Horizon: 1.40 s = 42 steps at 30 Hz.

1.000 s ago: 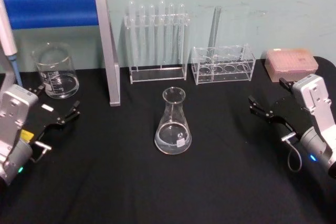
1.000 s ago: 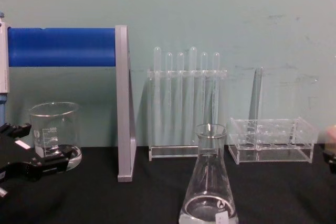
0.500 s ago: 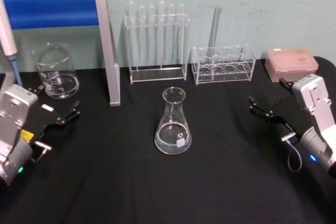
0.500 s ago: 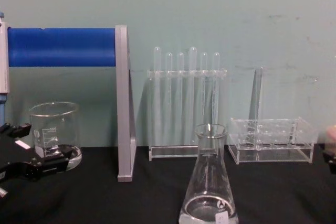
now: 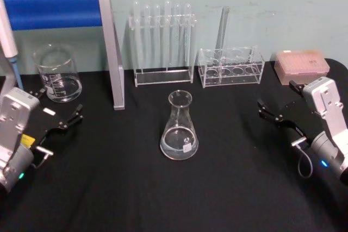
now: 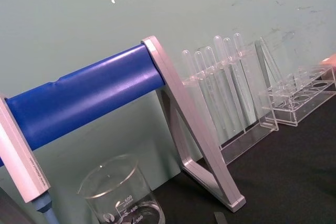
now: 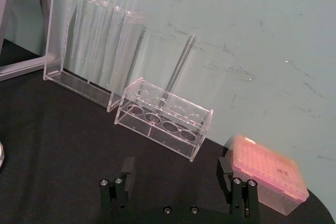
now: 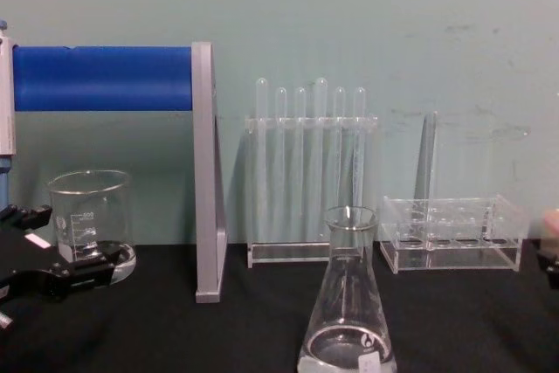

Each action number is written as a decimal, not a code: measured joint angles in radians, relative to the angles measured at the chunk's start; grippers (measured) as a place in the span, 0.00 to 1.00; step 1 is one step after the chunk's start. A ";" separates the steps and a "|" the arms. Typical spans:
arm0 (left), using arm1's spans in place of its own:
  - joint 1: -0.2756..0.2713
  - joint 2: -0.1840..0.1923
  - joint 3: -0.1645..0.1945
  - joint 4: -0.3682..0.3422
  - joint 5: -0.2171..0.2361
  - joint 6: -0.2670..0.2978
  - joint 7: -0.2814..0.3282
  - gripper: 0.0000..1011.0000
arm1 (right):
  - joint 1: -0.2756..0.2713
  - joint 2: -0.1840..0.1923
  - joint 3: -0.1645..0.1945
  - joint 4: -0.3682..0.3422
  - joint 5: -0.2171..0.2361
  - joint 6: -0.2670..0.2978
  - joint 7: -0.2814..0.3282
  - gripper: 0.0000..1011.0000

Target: Grasp the erlenmeyer flask with one hand, shake it three times, then place it back.

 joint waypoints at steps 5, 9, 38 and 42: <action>0.000 0.000 0.000 0.000 0.000 0.000 0.000 0.99 | 0.000 0.000 0.000 0.000 0.000 0.000 0.000 0.99; 0.000 0.000 0.000 0.000 0.000 0.000 0.000 0.99 | 0.000 0.000 0.000 0.000 0.000 0.000 0.000 0.99; 0.000 0.000 0.000 0.000 0.000 0.000 0.000 0.99 | -0.196 0.017 0.066 -0.234 0.201 -0.011 0.275 0.99; 0.000 0.000 0.000 0.000 0.000 0.000 0.000 0.99 | -0.191 0.005 0.055 -0.233 0.209 -0.003 0.307 0.99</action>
